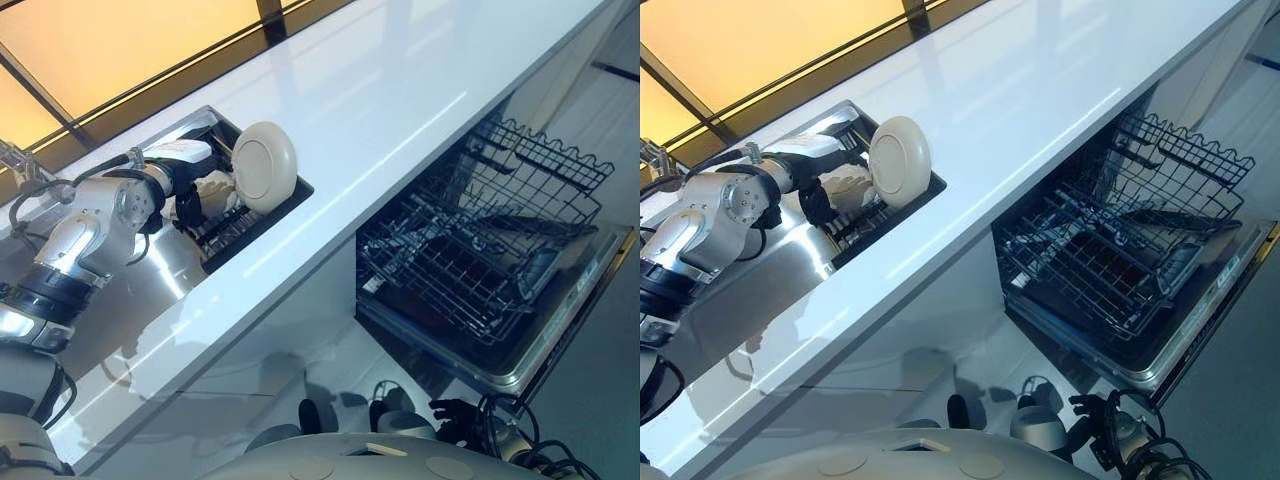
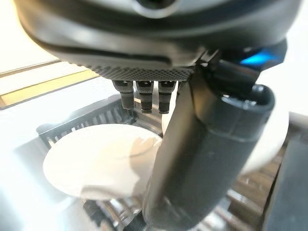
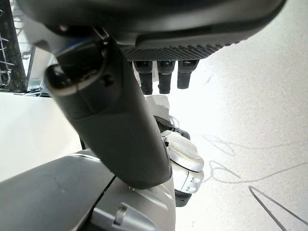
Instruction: Pick up plates and place into dishwasher.
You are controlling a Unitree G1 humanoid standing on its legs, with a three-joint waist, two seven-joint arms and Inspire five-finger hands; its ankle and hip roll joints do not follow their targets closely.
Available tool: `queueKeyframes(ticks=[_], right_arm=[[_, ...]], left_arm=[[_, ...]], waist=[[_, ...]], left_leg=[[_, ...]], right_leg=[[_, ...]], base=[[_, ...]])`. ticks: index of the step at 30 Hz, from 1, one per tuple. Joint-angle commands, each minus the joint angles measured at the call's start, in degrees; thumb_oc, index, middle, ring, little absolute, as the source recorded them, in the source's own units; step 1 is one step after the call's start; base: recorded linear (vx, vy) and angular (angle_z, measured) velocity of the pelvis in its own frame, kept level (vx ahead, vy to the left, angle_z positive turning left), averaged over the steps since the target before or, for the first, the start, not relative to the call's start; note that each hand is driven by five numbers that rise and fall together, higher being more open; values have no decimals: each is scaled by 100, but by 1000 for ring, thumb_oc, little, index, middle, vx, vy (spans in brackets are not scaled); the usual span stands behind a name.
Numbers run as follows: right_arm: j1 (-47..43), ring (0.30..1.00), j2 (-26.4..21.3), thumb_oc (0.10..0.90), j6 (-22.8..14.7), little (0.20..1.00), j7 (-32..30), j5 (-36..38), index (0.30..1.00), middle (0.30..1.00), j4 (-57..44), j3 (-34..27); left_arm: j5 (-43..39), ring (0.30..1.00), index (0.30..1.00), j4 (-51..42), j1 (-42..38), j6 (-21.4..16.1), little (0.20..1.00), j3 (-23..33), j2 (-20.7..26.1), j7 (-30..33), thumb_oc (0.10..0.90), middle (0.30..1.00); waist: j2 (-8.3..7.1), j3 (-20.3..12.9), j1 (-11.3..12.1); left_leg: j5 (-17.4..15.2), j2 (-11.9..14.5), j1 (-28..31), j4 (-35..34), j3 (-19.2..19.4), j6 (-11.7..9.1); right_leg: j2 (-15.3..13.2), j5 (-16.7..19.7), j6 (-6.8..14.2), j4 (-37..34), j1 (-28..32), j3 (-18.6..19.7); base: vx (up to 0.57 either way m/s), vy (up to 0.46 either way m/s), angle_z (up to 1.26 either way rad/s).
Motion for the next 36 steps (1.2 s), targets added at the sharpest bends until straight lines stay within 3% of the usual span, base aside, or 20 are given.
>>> queueKeyframes(ticks=[1,11,16,20,24,28,36], right_arm=[[-24,900,62,800,-99,900,63,219,900,900,-208,45],[-48,900,0,800,1,900,68,286,900,900,-379,84],[-76,900,-4,800,23,900,90,281,900,900,-394,117],[-48,900,21,800,-3,900,121,357,900,900,-419,178],[-82,900,-24,800,31,900,157,512,900,900,-595,269],[-171,900,-22,800,-23,900,26,813,900,900,-747,370],[-200,900,-18,800,-181,900,-131,1201,900,900,-859,314]], left_arm=[[808,900,900,491,-1199,159,900,210,116,75,800,900],[1090,900,900,1040,-1177,649,900,-123,-264,-79,800,900],[1352,900,900,1332,-1127,926,900,-137,-470,561,800,900],[1018,900,900,1694,-1020,1230,900,21,-687,2416,800,900],[-36,900,900,2204,-831,1440,900,89,-1009,3935,800,900],[-699,900,900,2731,-747,1465,900,179,-1413,5069,800,900],[-1357,900,900,3700,-749,1425,900,626,-1921,6660,800,900]], waist=[[66,-77,-26],[76,29,-114],[62,63,-133],[-6,92,-134],[-69,210,-144],[-133,377,-180],[-309,583,-278]], left_leg=[[-863,-457,-53,433,163,133],[-852,-470,-171,518,202,140],[-842,-461,-208,533,219,132],[-823,-423,-244,526,239,110],[-801,-382,-383,607,269,84],[-779,-340,-543,646,297,84],[-740,-225,-765,715,387,73]], right_leg=[[165,-601,426,875,-466,-42],[158,-598,418,951,-588,-18],[158,-611,410,976,-617,-22],[160,-634,395,1010,-641,-52],[160,-627,369,1087,-768,-48],[170,-623,348,1176,-974,-15],[258,-559,334,1168,-1206,116]], base=[[21,2,-6],[0,0,0],[2,-2,-1],[21,-33,-3],[-27,-39,-3],[-76,-55,-10],[-59,-81,-9]])
